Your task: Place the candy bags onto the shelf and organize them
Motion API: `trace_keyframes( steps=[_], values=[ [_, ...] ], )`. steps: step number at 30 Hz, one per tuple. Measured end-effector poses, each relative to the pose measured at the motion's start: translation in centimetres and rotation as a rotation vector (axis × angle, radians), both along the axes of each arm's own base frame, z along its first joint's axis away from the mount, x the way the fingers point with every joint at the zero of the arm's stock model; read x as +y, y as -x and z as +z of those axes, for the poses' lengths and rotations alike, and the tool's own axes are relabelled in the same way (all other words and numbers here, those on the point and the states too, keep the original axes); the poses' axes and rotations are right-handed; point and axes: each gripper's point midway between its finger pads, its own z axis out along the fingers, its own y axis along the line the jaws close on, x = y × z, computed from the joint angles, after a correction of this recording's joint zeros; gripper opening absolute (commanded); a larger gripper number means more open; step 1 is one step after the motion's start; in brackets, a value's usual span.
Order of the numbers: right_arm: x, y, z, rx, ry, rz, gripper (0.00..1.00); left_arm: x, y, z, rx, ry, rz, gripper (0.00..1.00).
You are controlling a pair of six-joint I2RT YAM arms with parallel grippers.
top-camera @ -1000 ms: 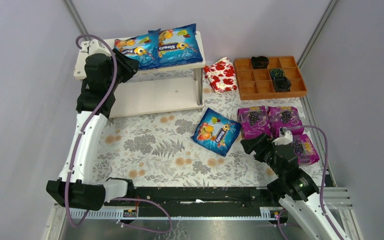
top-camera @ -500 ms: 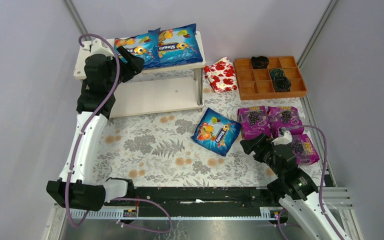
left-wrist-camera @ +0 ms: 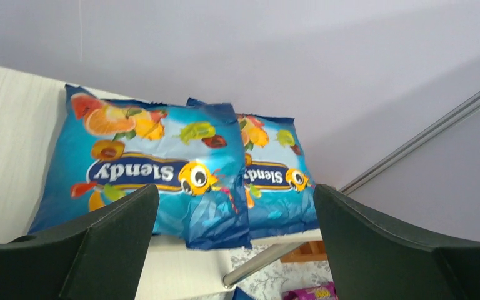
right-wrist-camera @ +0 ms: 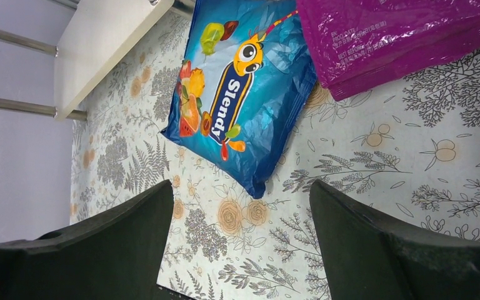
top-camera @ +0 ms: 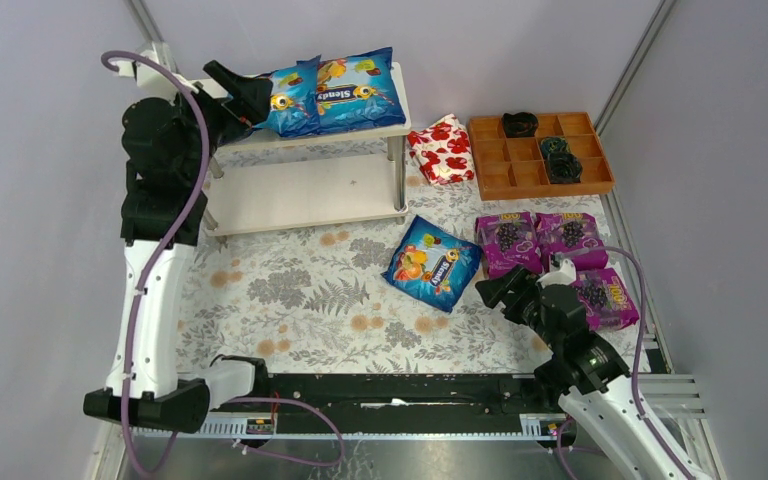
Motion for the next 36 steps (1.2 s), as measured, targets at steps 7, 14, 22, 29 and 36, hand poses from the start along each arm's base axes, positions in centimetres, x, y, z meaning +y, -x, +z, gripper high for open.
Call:
trace_keyframes(
  steps=[7,14,22,29,36],
  values=[
    [0.2,0.0,0.0,0.002,-0.003,0.009,0.86,-0.5,-3.6,-3.8,0.087,0.034,-0.011,0.98],
    [0.2,0.0,0.5,-0.020,-0.015,0.008,0.86,0.5,-5.8,-7.5,0.147,0.047,-0.012,0.99],
    [0.2,0.0,0.5,-0.020,-0.016,0.008,0.86,0.4,-4.6,-7.4,0.144,0.007,-0.030,0.99],
    [0.6,-0.1,-0.8,0.026,-0.006,0.017,0.86,-1.5,-1.7,-6.3,0.112,0.032,-0.152,0.99],
    [1.0,-0.1,-1.0,0.043,-0.011,0.034,0.86,-3.8,-1.8,-8.3,0.154,0.094,-0.280,0.99]
  ],
)
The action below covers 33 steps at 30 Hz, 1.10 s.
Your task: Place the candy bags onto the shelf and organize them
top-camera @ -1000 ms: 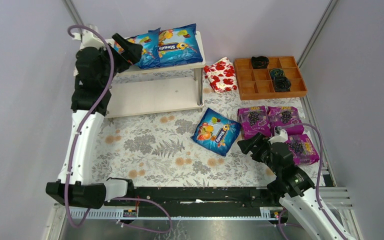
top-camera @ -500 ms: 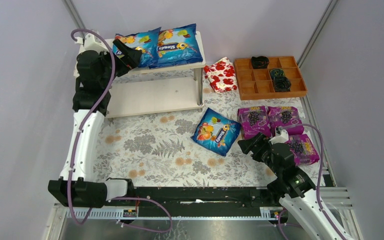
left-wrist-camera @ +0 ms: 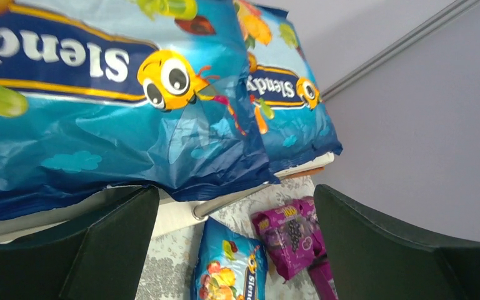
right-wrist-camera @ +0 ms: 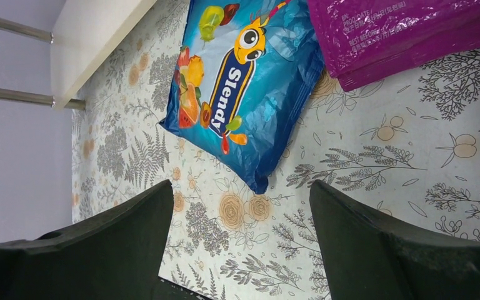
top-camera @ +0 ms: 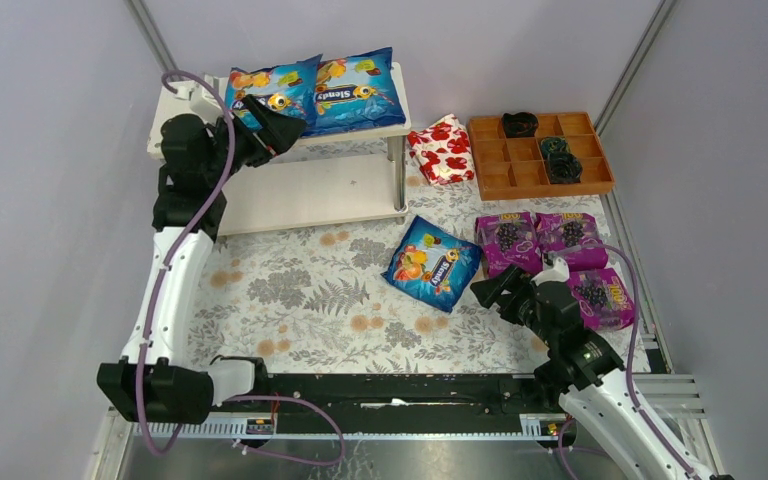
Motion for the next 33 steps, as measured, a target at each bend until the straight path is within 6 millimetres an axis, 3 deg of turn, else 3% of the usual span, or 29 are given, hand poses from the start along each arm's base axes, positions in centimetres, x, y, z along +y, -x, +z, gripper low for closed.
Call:
trace_keyframes(
  steps=[3,15,21,24,27,29,33],
  values=[
    [0.0,0.0,0.2,-0.006,-0.009,-0.003,0.86,-0.8,-0.7,-1.3,0.028,0.031,-0.042,0.99],
    [0.1,0.0,0.2,-0.002,-0.016,-0.006,0.86,-2.5,-0.2,-1.0,0.031,0.082,-0.151,0.98],
    [-0.1,0.0,-0.7,0.026,0.021,0.000,0.87,-2.8,1.2,-2.1,0.060,0.080,-0.183,0.87],
    [-0.3,0.1,-1.0,0.042,0.056,0.007,0.89,-3.0,1.5,-2.7,0.086,0.076,-0.192,0.95],
    [-0.3,0.0,-0.6,0.034,0.076,0.018,0.99,-3.2,1.8,-3.1,0.094,0.080,-0.211,0.98],
    [-0.3,-0.1,-0.6,0.035,0.106,0.036,1.00,-3.5,2.4,-3.5,0.099,0.082,-0.228,0.99],
    [-0.1,-0.5,-1.5,0.089,0.196,0.088,1.00,-5.4,5.3,-6.1,0.120,0.085,-0.306,0.99]
  ],
)
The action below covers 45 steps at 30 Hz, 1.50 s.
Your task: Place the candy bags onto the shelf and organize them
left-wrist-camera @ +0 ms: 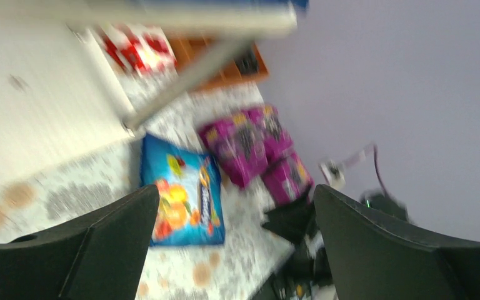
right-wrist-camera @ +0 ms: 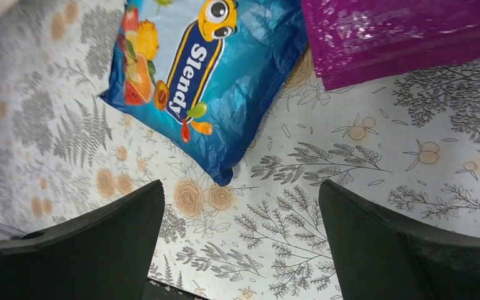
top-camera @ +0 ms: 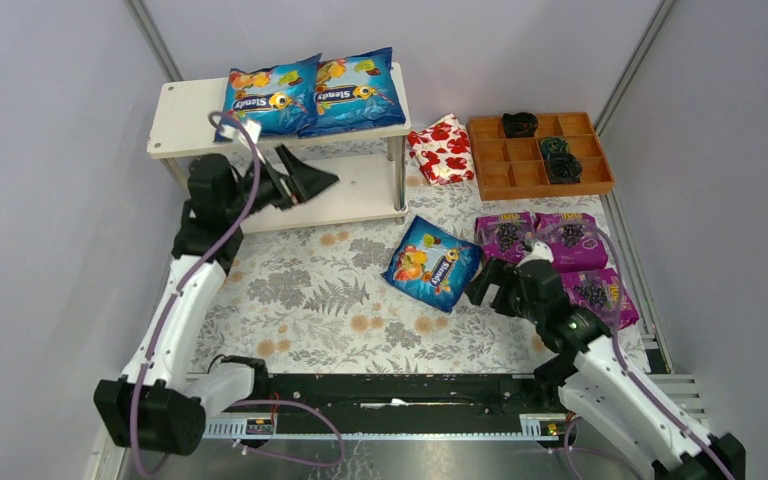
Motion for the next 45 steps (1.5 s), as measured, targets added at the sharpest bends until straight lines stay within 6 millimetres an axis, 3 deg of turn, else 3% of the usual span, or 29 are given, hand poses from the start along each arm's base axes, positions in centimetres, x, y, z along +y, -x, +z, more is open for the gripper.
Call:
trace_keyframes(
  steps=[3,8,13,16,18,23,26,30,32,35,39,42,45],
  values=[
    [1.0,-0.4,-0.7,0.058,0.038,0.066,1.00,-2.9,3.4,-2.9,0.035,-0.010,-0.111,0.99],
    [3.4,-1.6,-1.4,0.141,0.079,0.201,1.00,-7.4,10.5,-10.2,0.144,-0.057,-0.314,0.99],
    [5.8,-4.3,-2.1,0.199,0.111,0.301,1.00,-8.7,15.1,-16.8,0.277,-0.109,-0.400,0.99],
    [6.4,-5.4,-3.4,0.237,0.139,0.325,0.85,-8.7,16.6,-19.7,0.353,-0.138,-0.411,0.99],
    [6.7,-5.8,-4.4,0.268,0.160,0.335,0.78,-8.6,17.0,-20.6,0.371,-0.146,-0.404,0.99],
    [8.6,-5.6,-6.2,0.310,0.211,0.379,0.74,-8.1,16.1,-20.4,0.338,-0.152,-0.335,0.99],
    [12.8,-4.0,-6.1,0.290,0.176,0.465,0.74,-7.1,15.0,-20.5,0.317,-0.183,-0.242,0.99],
    [19.5,0.2,-5.3,0.280,-0.006,0.625,0.81,-5.3,13.7,-20.8,0.316,-0.244,-0.110,0.99],
    [20.6,1.4,-4.8,0.284,-0.064,0.657,0.91,-4.8,13.2,-20.9,0.315,-0.260,-0.069,0.99],
    [20.1,0.9,-4.0,0.257,-0.056,0.624,0.99,-4.5,12.9,-21.6,0.340,-0.280,-0.045,0.99],
    [17.9,-0.8,-2.0,0.195,-0.018,0.537,1.00,-4.7,12.9,-23.6,0.418,-0.308,-0.048,0.99],
    [15.4,-2.8,-0.6,0.150,-0.040,0.450,1.00,-5.5,12.8,-24.7,0.470,-0.305,-0.068,0.99],
    [11.6,-5.0,-0.9,0.145,-0.048,0.331,1.00,-6.3,12.7,-25.2,0.504,-0.283,-0.093,0.98]
  ],
)
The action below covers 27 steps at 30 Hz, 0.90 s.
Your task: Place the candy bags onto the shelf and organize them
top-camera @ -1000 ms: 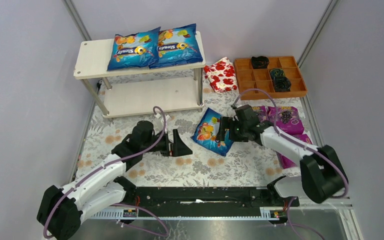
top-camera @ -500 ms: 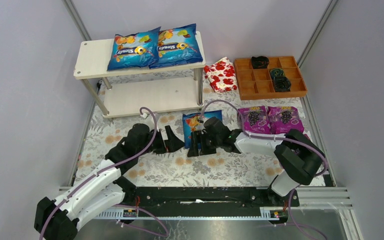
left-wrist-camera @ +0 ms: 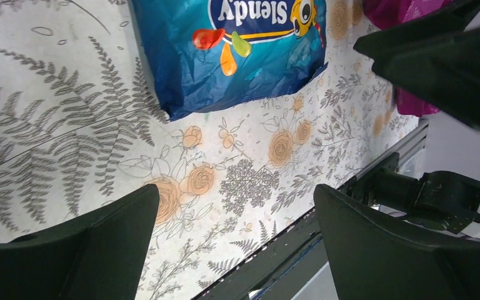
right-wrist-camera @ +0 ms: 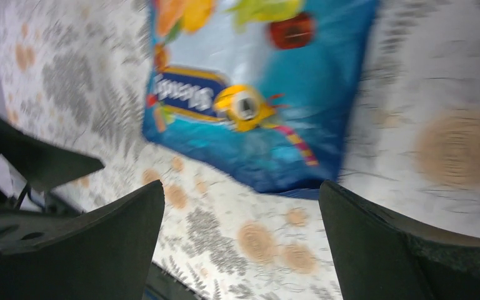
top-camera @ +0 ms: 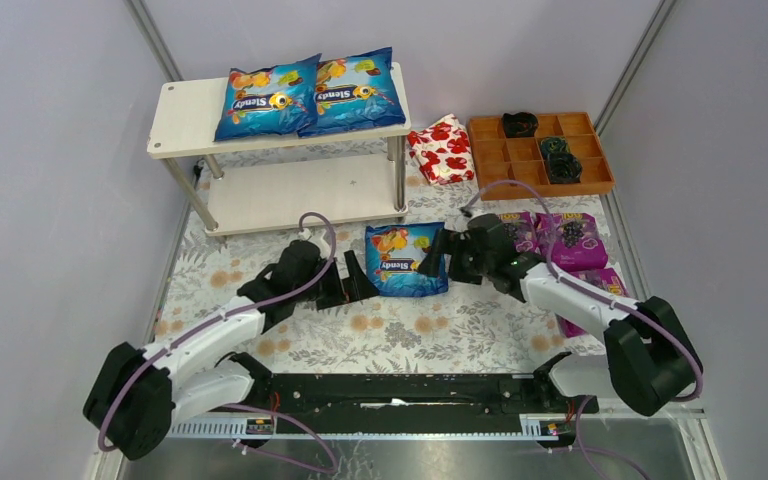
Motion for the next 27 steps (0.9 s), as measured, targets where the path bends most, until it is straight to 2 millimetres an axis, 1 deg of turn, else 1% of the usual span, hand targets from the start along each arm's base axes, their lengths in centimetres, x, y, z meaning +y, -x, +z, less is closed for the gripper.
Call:
trace_keyframes(
  steps=[2,3,5,8,10,11,13,17,18,22,24,25,27],
  values=[
    [-2.4,-1.2,-0.9,0.021,0.014,-0.065,1.00,-0.6,-0.2,-0.3,0.017,0.016,-0.008,0.97],
    [-3.1,-1.5,-1.2,0.030,0.021,-0.081,0.97,-0.8,-0.3,-0.5,0.025,0.022,-0.010,0.96],
    [-4.0,-2.0,-1.9,0.060,0.018,-0.089,0.89,-1.2,-0.5,-1.0,0.042,0.027,-0.013,0.95],
    [-4.4,-2.5,-3.2,0.119,0.021,-0.069,0.80,-1.6,-0.7,-1.9,0.069,0.029,-0.014,0.96],
    [-4.1,-2.4,-4.1,0.154,0.014,-0.037,0.68,-1.8,-0.7,-2.3,0.075,0.042,-0.010,0.96],
    [-3.8,-2.1,-4.5,0.173,0.009,-0.016,0.60,-1.9,-0.5,-2.6,0.077,0.048,-0.009,0.96],
    [-3.4,-1.4,-5.4,0.213,-0.006,0.024,0.48,-2.0,0.1,-3.2,0.090,0.055,-0.010,0.96],
    [-2.3,-0.4,-6.3,0.270,-0.055,0.075,0.37,-2.2,1.4,-4.1,0.124,0.067,-0.013,0.97],
    [-2.0,-0.1,-6.3,0.272,-0.066,0.085,0.33,-2.3,1.7,-4.2,0.129,0.071,-0.013,0.98],
    [-0.5,0.9,-6.2,0.273,-0.114,0.112,0.15,-2.7,2.7,-3.9,0.137,0.113,-0.003,0.99],
    [0.3,1.2,-6.0,0.273,-0.151,0.112,0.03,-2.9,2.9,-3.6,0.141,0.141,0.015,0.99],
    [0.7,1.3,-5.9,0.271,-0.168,0.113,0.00,-3.0,2.9,-3.6,0.145,0.157,0.027,0.99],
    [1.9,1.6,-5.6,0.269,-0.209,0.110,0.00,-3.0,2.9,-3.6,0.156,0.184,0.054,0.99]
  ],
)
